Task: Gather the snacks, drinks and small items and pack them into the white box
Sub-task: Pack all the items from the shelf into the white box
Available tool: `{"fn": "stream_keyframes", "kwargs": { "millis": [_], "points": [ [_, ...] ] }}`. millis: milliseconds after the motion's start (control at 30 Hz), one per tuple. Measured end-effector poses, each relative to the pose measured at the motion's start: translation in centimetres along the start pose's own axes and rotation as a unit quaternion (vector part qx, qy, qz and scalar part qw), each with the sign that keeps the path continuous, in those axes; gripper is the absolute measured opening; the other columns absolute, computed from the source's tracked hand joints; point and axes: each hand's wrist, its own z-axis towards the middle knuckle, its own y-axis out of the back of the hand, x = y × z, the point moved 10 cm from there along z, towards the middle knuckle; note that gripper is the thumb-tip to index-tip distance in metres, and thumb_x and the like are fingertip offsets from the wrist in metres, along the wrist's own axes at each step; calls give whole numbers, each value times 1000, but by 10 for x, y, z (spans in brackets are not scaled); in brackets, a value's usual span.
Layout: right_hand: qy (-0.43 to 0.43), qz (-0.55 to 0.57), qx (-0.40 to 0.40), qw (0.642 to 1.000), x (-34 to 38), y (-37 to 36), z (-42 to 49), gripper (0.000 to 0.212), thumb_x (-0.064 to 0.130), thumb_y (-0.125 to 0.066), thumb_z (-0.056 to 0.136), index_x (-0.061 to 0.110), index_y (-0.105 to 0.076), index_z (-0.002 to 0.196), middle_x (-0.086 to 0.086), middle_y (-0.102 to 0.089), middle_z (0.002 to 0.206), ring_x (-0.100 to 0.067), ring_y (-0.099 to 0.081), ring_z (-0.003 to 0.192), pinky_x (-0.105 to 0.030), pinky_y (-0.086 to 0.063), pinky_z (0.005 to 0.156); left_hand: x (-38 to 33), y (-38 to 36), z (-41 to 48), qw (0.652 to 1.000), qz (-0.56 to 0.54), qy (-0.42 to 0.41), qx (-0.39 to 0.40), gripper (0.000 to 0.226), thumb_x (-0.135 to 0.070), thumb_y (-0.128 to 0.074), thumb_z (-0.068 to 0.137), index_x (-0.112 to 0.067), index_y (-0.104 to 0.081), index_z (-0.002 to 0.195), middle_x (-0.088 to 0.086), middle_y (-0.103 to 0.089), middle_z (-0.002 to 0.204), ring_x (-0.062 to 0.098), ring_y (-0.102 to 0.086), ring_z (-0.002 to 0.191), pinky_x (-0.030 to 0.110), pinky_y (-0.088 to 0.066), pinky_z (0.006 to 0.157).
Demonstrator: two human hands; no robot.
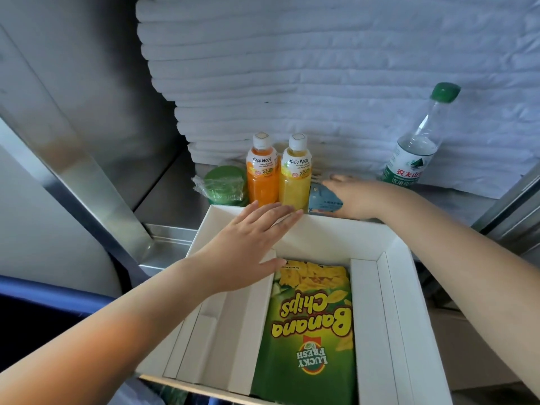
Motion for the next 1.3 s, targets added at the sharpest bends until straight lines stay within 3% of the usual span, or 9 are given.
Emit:
{"fn": "stream_keyframes", "kwargs": {
  "millis": [167, 267, 433, 500, 600, 833, 1067, 1300],
  "points": [
    [7, 9, -10, 1000, -5, -12, 4, 61, 52, -54, 88, 22, -39, 139, -8, -43, 137, -26, -39, 124, -38, -38, 101, 0, -1, 0, 1000, -2, -3, -2, 76, -47, -42, 93, -30, 5, 150, -10, -10, 156, 7, 1, 143, 25, 18, 111],
    [-9, 20, -31, 999, -12, -10, 5, 64, 55, -58, 84, 19, -43, 135, -10, -46, 133, -27, -40, 121, -36, -39, 97, 1, -1, 0, 1000, -5, -3, -4, 75, -46, -42, 93, -31, 5, 150, -11, -10, 156, 7, 1, 143, 26, 16, 112],
    [-52, -32, -14, 998, -24, -18, 5, 74, 56, -54, 87, 21, -26, 145, -14, -37, 142, -32, -35, 127, -38, -36, 97, 1, -1, -1, 1000, -10, -2, -7, 75, -47, -40, 93, -32, 6, 150, -12, -10, 156, 5, 2, 143, 23, 19, 111],
    [-58, -35, -23, 997, -26, -16, 4, 71, 53, -56, 86, 22, -30, 143, -15, -42, 136, -32, -38, 123, -38, -39, 92, 1, -2, -1, 1000, -7, -1, -8, 75, -46, -41, 93, -32, 6, 149, -12, -10, 156, 5, 2, 142, 22, 20, 110],
    [-62, -26, -53, 996, -25, -8, 0, 66, 53, -62, 82, 20, -41, 134, -14, -49, 125, -30, -44, 115, -33, -37, 77, 2, -1, 0, 1000, -7, 1, -10, 75, -45, -42, 93, -32, 5, 149, -11, -11, 156, 6, 1, 142, 22, 19, 110],
    [-68, -28, -133, 988, -19, 13, -14, 77, 62, -69, 70, 15, -42, 125, -9, -51, 120, -27, -43, 111, -33, -37, 74, 1, -1, -1, 1000, -12, 2, -10, 75, -44, -43, 93, -33, 7, 149, -12, -10, 156, 5, 3, 142, 22, 20, 110],
    [-99, -14, -273, 957, -17, 55, -57, 73, 39, -73, 66, 15, -41, 127, -8, -47, 119, -27, -37, 114, -38, -43, 77, 2, -1, 0, 1000, -10, 5, -8, 75, -45, -43, 93, -34, 6, 149, -12, -10, 156, 4, 3, 142, 21, 21, 109],
    [-46, 15, -376, 926, -5, 78, -107, 73, 29, -74, 63, 13, -47, 129, -9, -50, 118, -29, -37, 112, -37, -41, 83, 2, -1, 1, 1000, -15, 5, -3, 76, -46, -43, 93, -36, 9, 147, -13, -10, 156, -1, 7, 140, 19, 22, 108]
  ]
}}
